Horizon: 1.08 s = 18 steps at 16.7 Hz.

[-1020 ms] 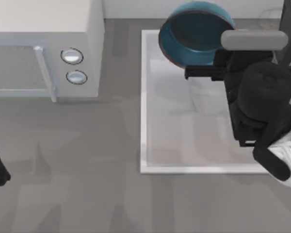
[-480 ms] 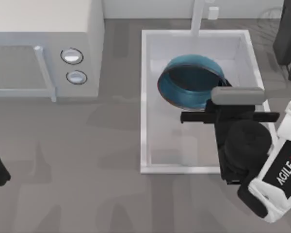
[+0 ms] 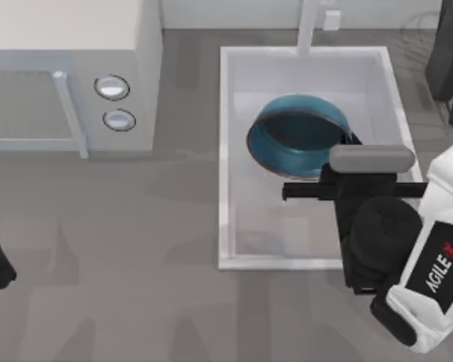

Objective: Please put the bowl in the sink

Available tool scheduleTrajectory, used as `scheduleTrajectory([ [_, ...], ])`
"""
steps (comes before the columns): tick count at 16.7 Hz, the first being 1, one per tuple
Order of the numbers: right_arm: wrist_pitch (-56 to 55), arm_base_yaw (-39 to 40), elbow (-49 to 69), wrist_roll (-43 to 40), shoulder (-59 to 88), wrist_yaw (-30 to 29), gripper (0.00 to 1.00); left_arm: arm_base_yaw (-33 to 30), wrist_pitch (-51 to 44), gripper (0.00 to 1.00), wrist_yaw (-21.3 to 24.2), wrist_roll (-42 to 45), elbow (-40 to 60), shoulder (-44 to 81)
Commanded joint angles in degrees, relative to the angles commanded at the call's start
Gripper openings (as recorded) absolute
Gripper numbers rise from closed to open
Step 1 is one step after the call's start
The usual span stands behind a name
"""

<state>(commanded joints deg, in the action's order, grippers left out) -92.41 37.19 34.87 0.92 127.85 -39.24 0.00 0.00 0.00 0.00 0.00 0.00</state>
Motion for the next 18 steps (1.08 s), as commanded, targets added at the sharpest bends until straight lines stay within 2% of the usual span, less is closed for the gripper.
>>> scheduleTrajectory([
  [12,0.0,0.0,0.0,0.0,0.0,0.0,0.98,0.0,0.0,1.0,0.0,0.0,0.0,0.0],
  [18,0.0,0.0,0.0,0.0,0.0,0.0,1.0,0.0,0.0,1.0,0.0,0.0,0.0,0.0],
])
